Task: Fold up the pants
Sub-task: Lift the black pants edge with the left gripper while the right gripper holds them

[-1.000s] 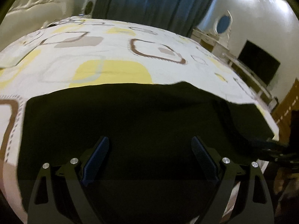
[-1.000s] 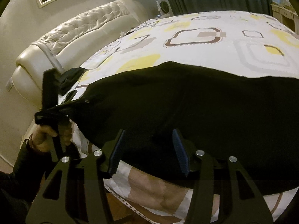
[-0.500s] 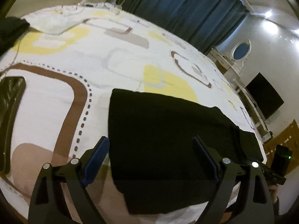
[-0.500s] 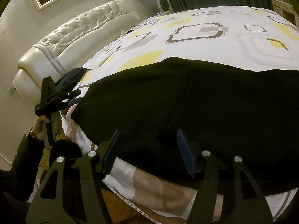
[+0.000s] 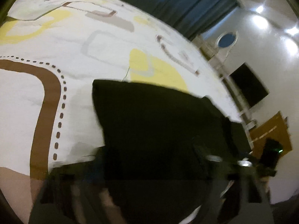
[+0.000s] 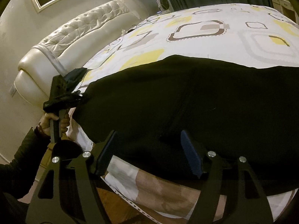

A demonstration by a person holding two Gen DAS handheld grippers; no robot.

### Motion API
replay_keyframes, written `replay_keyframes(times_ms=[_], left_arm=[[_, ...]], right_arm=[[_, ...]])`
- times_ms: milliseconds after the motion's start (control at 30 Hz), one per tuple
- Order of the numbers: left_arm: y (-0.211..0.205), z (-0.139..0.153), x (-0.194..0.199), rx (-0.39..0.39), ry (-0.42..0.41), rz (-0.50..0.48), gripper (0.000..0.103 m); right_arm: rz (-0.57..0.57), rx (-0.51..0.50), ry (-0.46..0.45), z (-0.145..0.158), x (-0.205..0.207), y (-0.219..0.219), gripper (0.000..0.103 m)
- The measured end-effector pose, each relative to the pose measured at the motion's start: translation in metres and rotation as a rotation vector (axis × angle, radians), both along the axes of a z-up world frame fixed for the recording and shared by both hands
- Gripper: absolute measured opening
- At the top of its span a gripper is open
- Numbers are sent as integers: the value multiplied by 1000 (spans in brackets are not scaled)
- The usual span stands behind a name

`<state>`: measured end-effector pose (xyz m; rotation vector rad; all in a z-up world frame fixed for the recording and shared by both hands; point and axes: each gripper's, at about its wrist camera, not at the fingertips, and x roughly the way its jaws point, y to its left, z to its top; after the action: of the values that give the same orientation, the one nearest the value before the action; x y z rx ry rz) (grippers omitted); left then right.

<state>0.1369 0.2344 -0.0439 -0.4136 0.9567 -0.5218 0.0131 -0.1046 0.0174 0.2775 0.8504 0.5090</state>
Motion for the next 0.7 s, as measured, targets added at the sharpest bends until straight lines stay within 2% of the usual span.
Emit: replay_keyframes(times_ms=[100, 167, 233, 300, 367, 533, 700], left_arm=[[5, -3, 0, -59, 24, -6, 35], [2, -1, -1, -43, 23, -8, 33], [0, 2, -1, -35, 22, -17, 22], [-4, 10, -1, -21, 17, -20, 19], [-10, 20, -1, 3, -1, -26, 17], [-22, 47, 0, 2, -41, -38, 16], [-54, 86, 2, 9, -104, -68, 17]], right_arm=[[-1, 10, 1, 1, -2, -1, 70], [-1, 14, 2, 1, -2, -1, 70], [-1, 16, 2, 1, -2, -2, 70], [-1, 19, 2, 0, -2, -3, 70], [0, 25, 1, 0, -1, -5, 70], [-1, 38, 2, 0, -2, -8, 70], [-6, 51, 1, 1, -3, -11, 70]])
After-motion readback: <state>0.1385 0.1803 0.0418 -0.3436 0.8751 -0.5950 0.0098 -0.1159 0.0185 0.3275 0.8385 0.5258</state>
